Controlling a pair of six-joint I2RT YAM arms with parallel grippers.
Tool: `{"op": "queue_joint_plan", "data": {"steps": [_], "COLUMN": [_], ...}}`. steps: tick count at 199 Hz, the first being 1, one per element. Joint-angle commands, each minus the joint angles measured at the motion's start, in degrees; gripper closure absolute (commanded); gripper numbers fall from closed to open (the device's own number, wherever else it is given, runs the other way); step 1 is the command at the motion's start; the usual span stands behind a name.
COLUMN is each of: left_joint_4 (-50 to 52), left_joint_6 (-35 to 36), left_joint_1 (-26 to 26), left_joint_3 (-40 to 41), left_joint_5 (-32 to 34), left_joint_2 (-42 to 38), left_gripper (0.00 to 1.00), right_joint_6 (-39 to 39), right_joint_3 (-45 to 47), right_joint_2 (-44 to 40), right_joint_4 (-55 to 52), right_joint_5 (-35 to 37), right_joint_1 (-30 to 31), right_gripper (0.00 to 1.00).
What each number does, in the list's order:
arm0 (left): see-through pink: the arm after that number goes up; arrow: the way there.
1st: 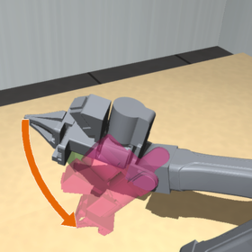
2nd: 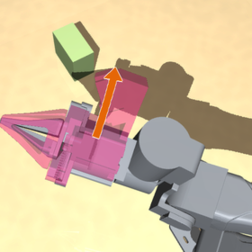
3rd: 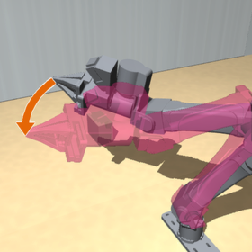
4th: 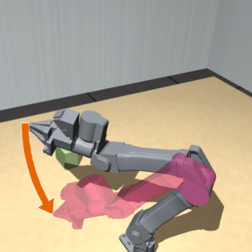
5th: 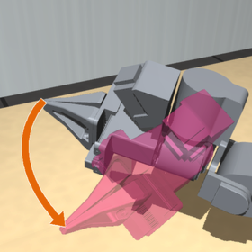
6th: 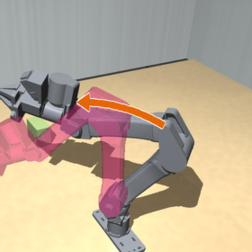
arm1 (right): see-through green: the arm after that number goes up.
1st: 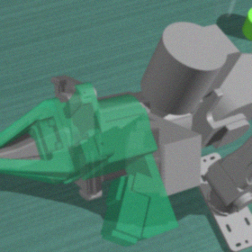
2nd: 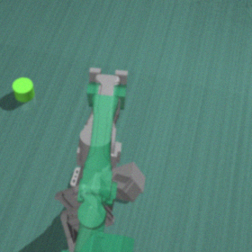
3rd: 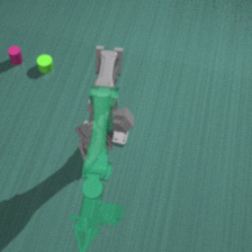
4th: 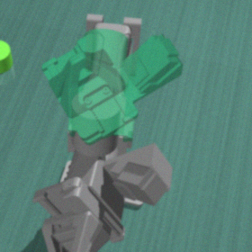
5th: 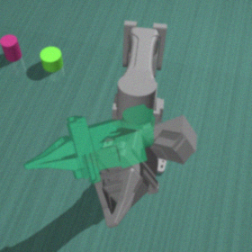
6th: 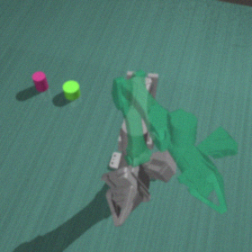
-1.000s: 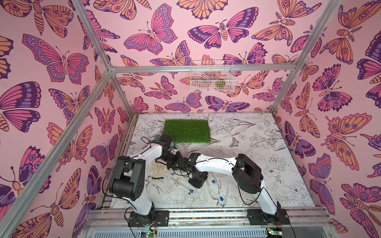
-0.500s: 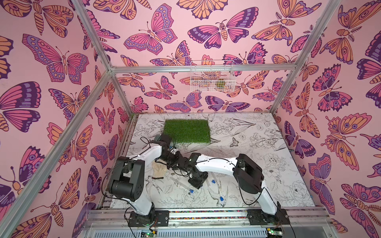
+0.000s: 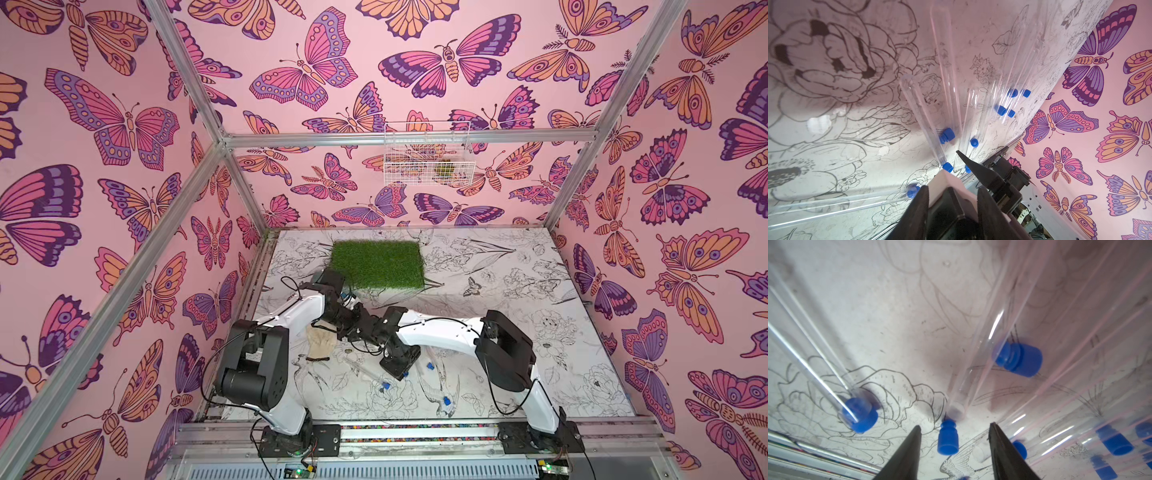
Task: Remove stoppers from test tubes
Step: Place the stopper at the center of the board, then pick up the test tube at the center of the board.
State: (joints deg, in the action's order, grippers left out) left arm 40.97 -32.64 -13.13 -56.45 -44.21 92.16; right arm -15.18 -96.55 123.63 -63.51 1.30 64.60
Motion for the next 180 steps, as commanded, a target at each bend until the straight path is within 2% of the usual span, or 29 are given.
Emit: {"op": "queue_joint_plan", "data": {"steps": [1, 104, 140, 180], "left_joint_4": [5.32, 6.63, 6.7, 6.68], "left_joint_6": [0.08, -0.73, -2.27, -3.96], "left_joint_1": [0.24, 2.13, 5.25, 5.83], "left_joint_3": [0.38, 1.03, -0.18, -1.21], "left_joint_5": [1.38, 2.11, -0.45, -2.79], "left_joint_2": [-0.72, -6.33, -9.32, -11.77], "left_gripper": [0.59, 0.56, 0.55, 0.54], "right_joint_6": [-3.07, -3.48, -3.95, -5.81], "right_joint_3": [-0.49, 2.09, 6.17, 9.93], "right_joint_2": [-4.74, -11.06, -15.15, -18.12], "right_joint_4": [0.31, 3.13, 6.26, 9.41], "right_joint_5": [3.23, 3.68, 1.9, 0.75], "right_joint_1": [-0.79, -0.79, -1.03, -1.67], "right_gripper": [0.44, 0.43, 0.43, 0.43]}}
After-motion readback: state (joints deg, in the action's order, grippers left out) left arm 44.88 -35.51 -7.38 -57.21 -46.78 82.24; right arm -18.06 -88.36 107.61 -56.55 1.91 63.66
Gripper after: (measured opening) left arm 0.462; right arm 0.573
